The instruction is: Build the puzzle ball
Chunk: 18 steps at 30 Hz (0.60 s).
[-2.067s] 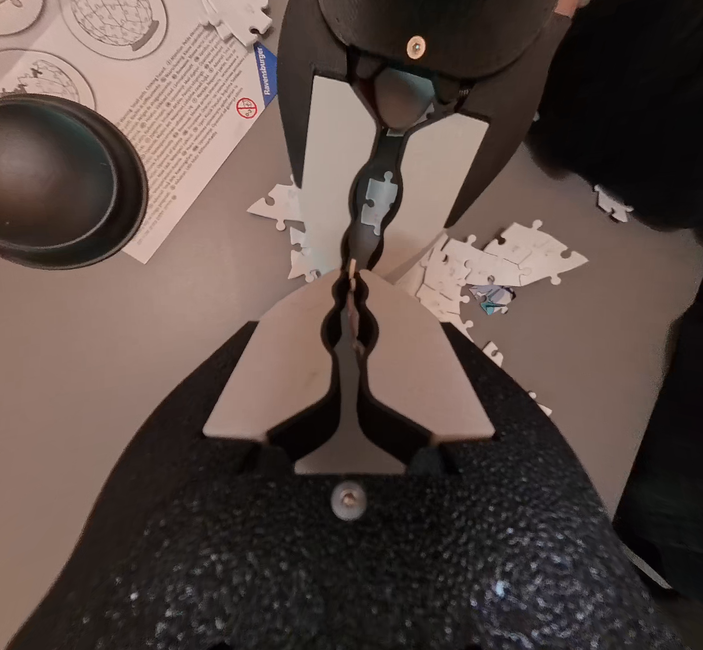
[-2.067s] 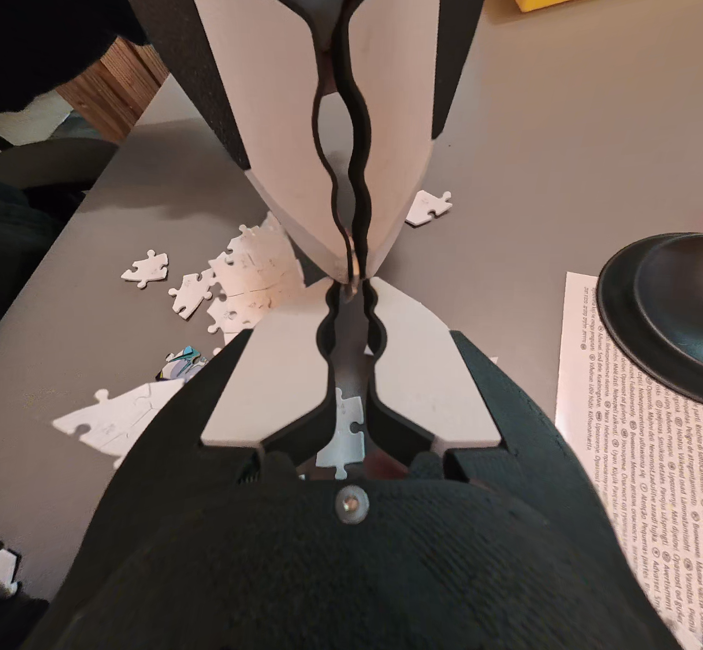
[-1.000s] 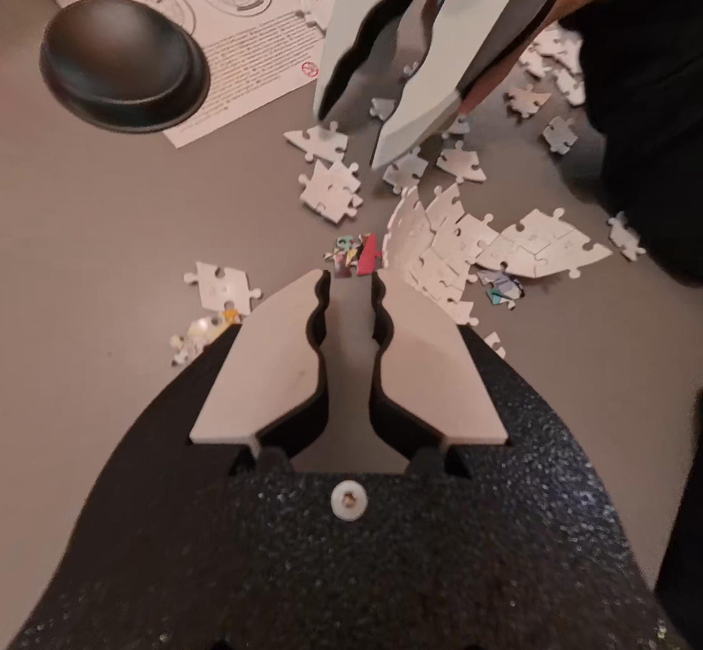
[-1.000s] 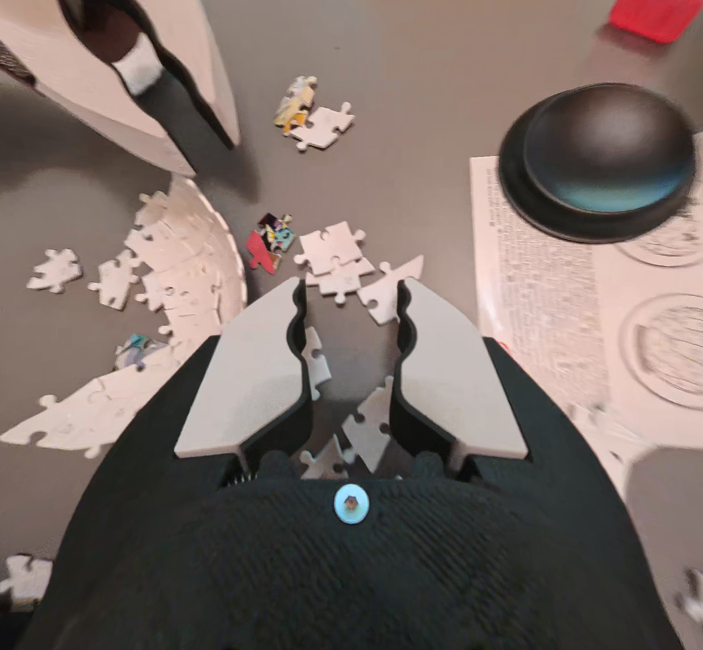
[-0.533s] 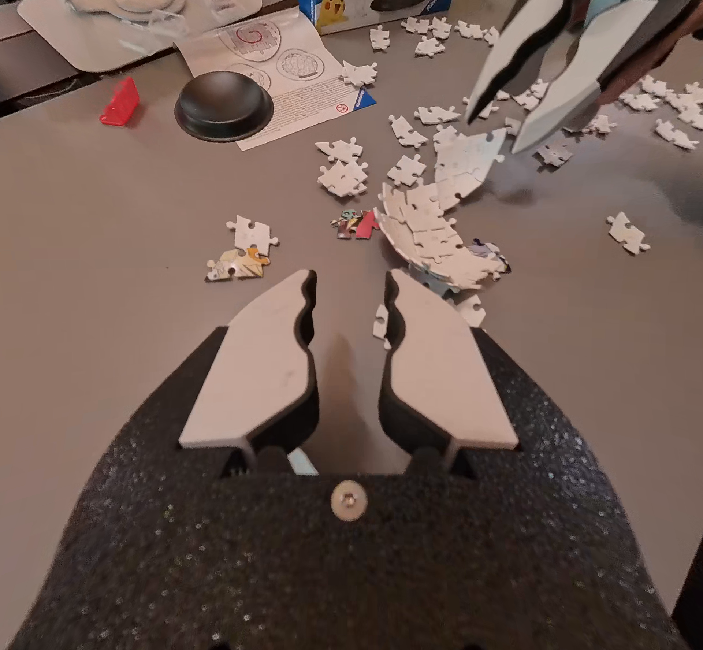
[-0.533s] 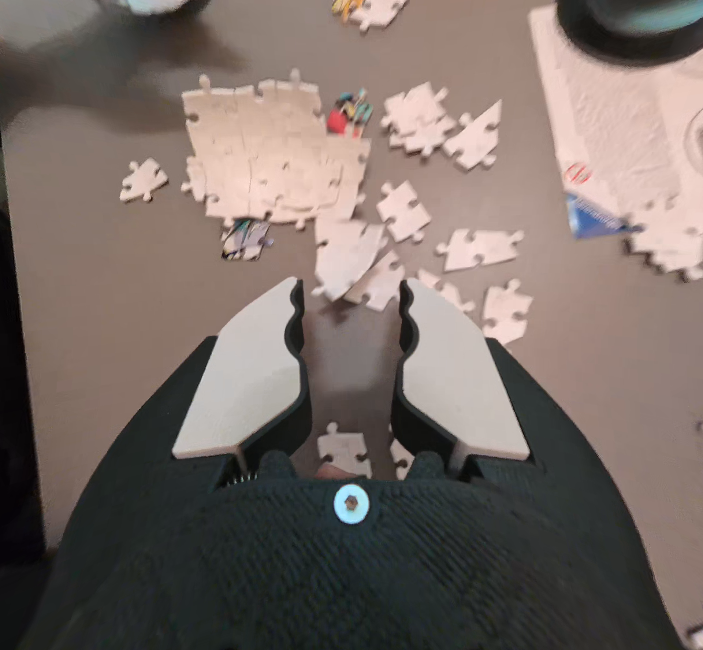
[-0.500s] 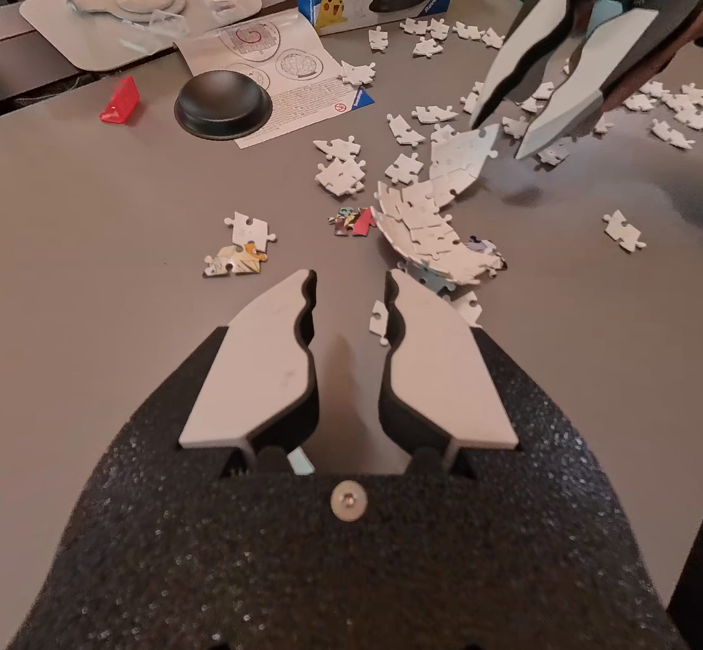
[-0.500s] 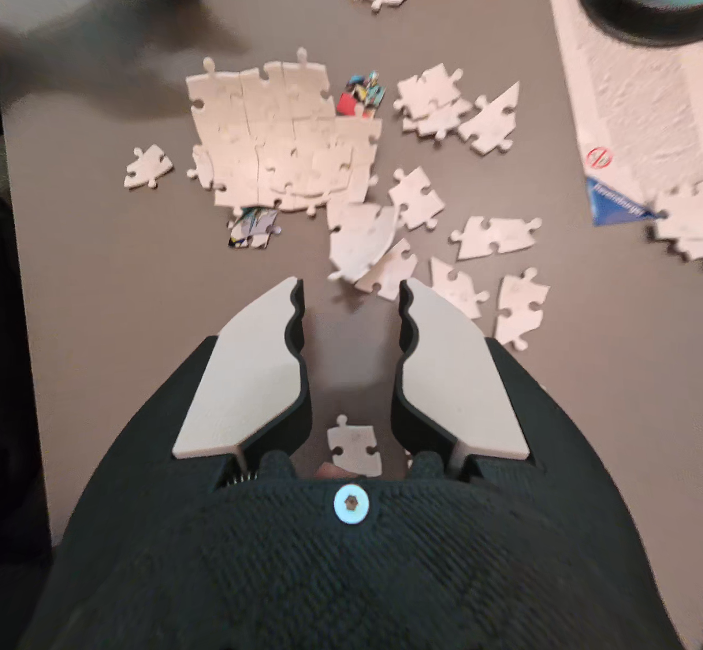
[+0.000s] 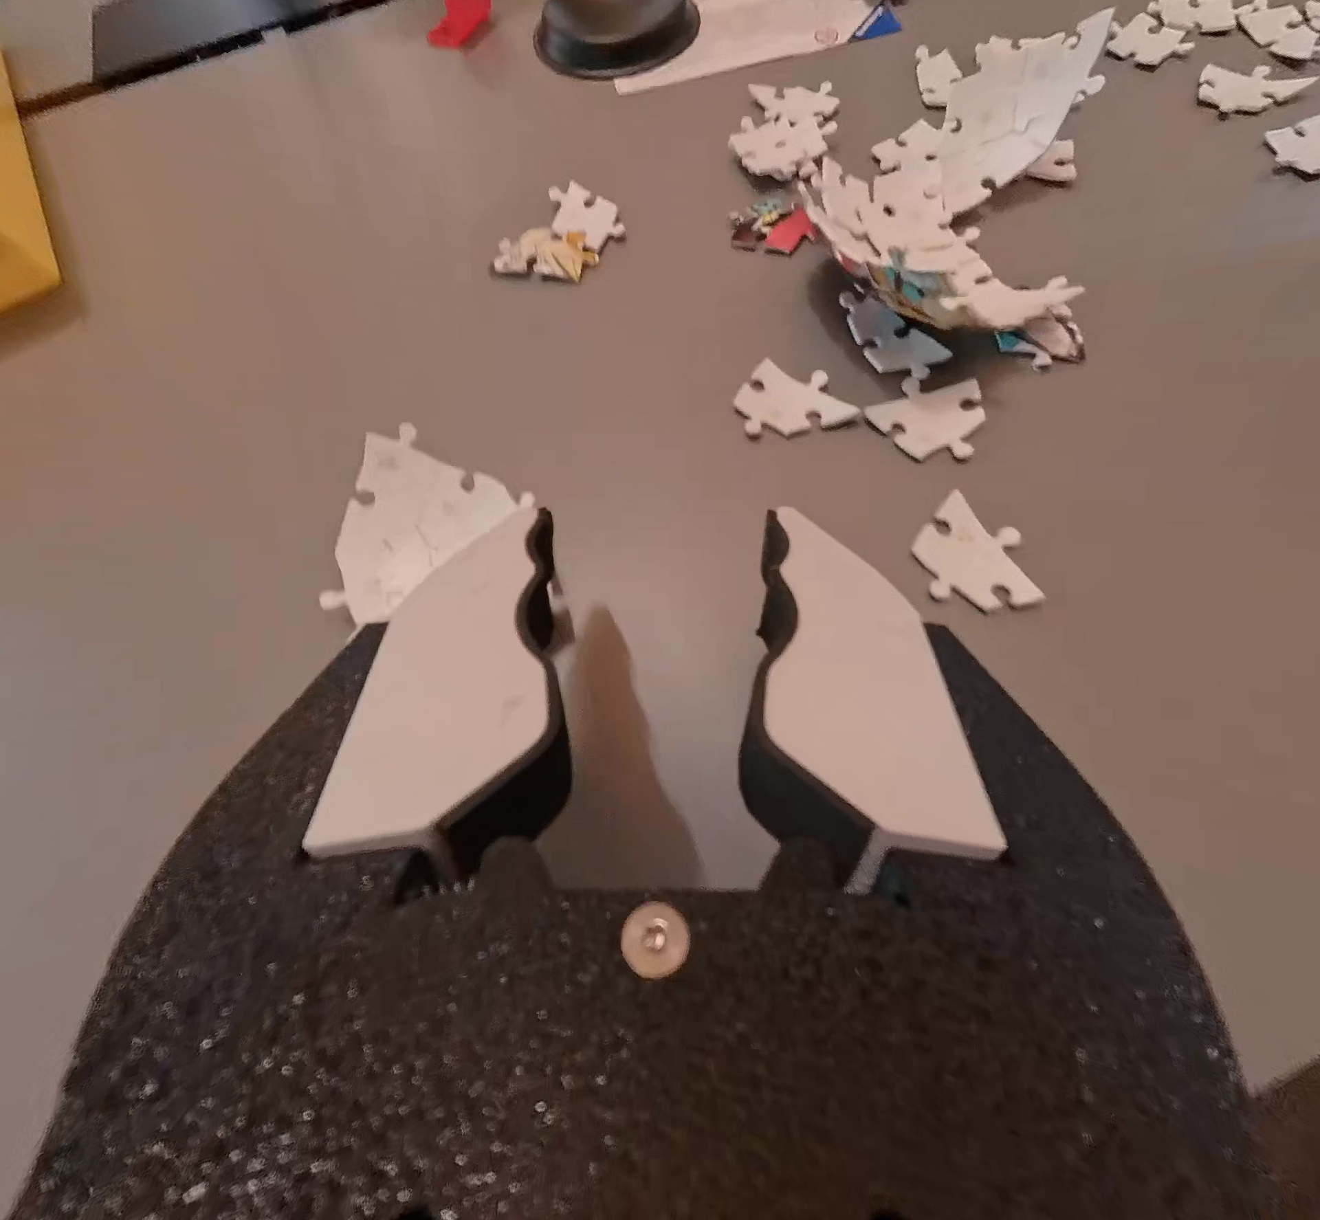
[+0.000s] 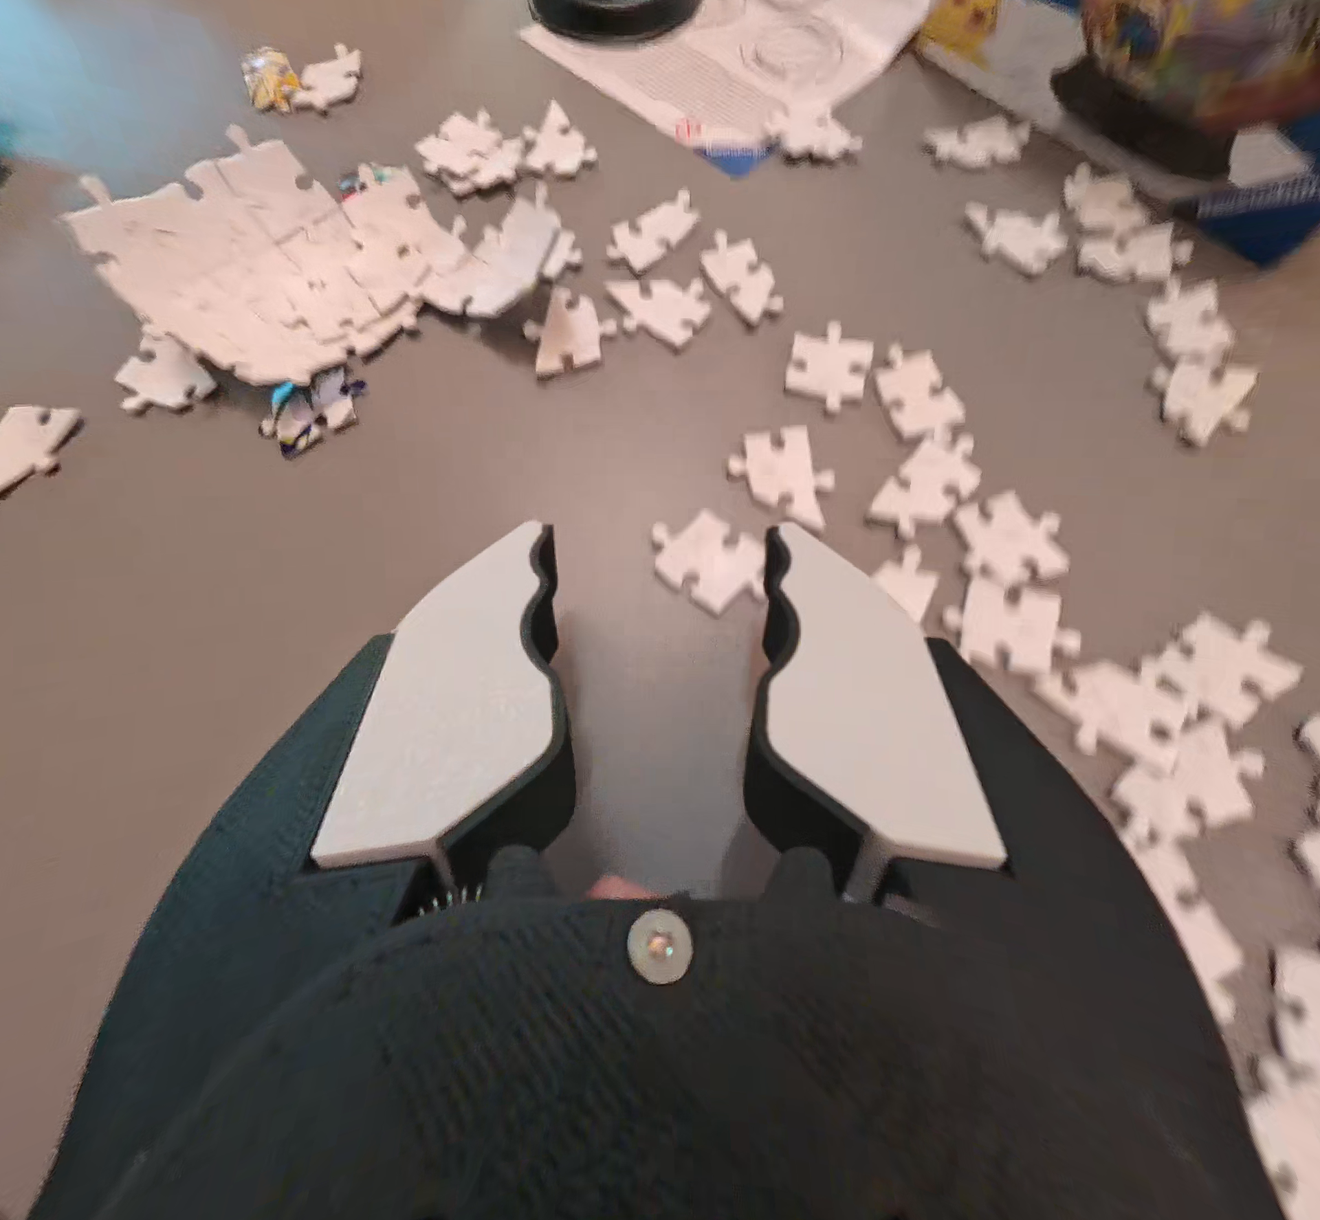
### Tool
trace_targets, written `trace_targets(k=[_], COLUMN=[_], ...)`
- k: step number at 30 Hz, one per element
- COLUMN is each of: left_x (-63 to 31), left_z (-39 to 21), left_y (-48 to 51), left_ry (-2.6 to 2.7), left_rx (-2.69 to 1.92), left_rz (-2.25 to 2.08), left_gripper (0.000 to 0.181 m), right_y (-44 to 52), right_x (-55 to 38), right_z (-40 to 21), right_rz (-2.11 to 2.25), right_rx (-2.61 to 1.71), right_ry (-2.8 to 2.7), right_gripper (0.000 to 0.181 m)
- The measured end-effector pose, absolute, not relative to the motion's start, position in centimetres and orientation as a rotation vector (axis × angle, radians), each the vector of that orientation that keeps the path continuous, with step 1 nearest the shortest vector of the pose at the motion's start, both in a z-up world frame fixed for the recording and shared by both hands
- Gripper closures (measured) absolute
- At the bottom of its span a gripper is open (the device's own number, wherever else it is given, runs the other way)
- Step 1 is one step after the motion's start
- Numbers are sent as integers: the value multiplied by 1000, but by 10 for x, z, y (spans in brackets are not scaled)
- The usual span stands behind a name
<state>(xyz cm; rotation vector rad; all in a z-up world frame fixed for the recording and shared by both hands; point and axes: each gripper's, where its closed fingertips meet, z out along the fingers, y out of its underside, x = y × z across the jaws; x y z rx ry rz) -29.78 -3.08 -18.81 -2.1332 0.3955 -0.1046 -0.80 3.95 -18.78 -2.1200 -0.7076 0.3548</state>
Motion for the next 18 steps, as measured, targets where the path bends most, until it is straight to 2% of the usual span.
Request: trace_targets(k=[7, 11, 18], left_x=[-304, -298, -262], left_z=[-177, -189, -169], left_y=[-55, -44, -8], left_ry=[384, 339, 388], left_rx=[-2105, -2148, -2118], left_rz=[-57, -144, -216], left_gripper=[120, 116, 114], right_y=[10, 12, 32], right_x=[41, 52, 60], right_z=[-203, -225, -225], right_rz=[224, 235, 218], right_rx=[-2120, -2282, -2297], right_ry=[-634, -604, -530], right_gripper=[117, 111, 113])
